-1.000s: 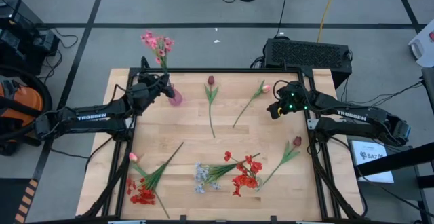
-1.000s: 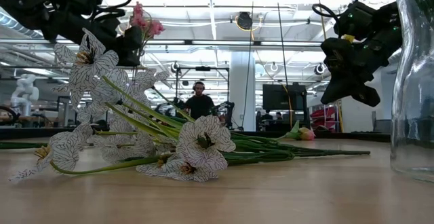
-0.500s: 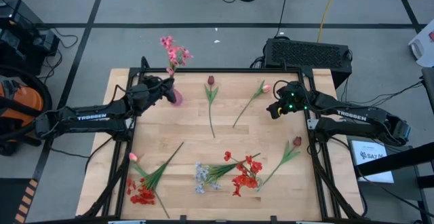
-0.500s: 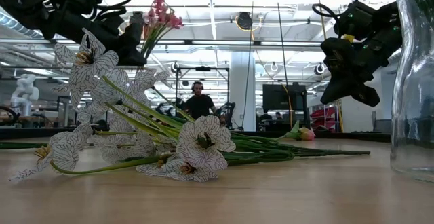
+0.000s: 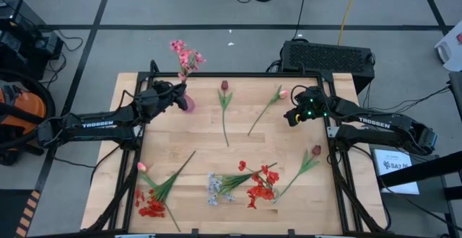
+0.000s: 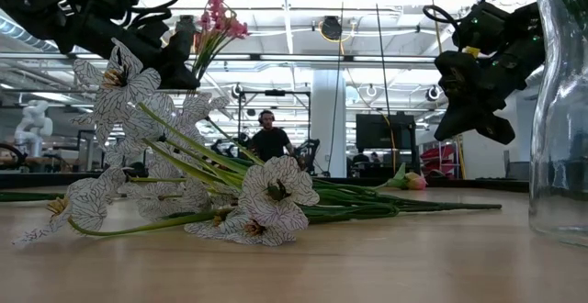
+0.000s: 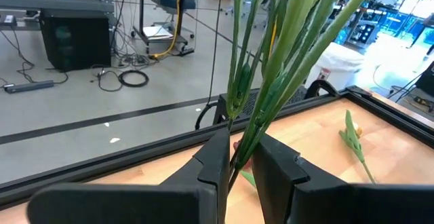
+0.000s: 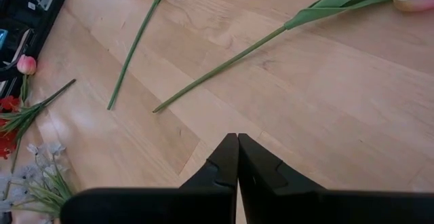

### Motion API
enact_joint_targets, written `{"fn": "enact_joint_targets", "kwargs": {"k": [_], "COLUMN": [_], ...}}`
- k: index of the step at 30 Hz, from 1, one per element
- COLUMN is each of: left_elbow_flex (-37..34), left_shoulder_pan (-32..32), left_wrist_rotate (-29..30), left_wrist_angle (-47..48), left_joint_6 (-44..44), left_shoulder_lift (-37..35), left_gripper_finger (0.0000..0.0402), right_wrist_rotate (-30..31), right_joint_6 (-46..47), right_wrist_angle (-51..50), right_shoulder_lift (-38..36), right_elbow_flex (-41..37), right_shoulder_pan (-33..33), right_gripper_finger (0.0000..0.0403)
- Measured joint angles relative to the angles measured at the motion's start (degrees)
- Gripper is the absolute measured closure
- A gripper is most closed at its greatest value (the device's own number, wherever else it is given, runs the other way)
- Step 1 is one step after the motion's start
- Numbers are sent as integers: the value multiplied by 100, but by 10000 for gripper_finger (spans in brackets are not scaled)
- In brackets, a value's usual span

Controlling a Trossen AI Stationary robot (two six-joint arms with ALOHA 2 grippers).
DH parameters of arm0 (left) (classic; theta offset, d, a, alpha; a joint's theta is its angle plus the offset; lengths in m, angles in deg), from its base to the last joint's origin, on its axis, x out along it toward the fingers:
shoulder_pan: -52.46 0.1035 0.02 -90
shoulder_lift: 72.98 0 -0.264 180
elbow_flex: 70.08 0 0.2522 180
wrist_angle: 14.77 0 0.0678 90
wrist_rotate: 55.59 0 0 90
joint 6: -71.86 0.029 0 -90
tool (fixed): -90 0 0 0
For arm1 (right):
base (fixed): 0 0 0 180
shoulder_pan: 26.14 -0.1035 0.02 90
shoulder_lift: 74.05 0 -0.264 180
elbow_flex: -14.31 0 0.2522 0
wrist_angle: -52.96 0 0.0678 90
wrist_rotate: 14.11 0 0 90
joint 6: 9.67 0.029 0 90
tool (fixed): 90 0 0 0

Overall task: Sort flowers into vase by color
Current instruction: Put the pink flowers into the pink vase

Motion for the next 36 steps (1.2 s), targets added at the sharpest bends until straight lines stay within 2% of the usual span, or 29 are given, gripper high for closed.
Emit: {"fn": "enact_joint_targets", "kwargs": {"k": [12,20,23,31,36], "left_elbow_flex": [0,2,4,186,563], "left_shoulder_pan": [34,177,173,162,155], "left_wrist_rotate": [39,68,68,66,105], "left_wrist_angle": [-2,-161,-424,-345,550], "left_joint_6": [-4,-2,69,512,906], "left_shoulder_lift": [0,0,-2,-245,-582], "left_gripper_finger": [329,221,197,191,191], "right_wrist_rotate": [2,8,31,26,11], "right_joint_6": [133,176,177,230,238], "right_wrist_angle": [-2,87,200,393,390], "right_shoulder_lift": [0,0,0,0,0], "right_elbow_flex": [0,0,0,0,0], "right_shoulder_pan": [0,0,0,0,0], "right_gripper_finger": [403,403,403,403,403]}}
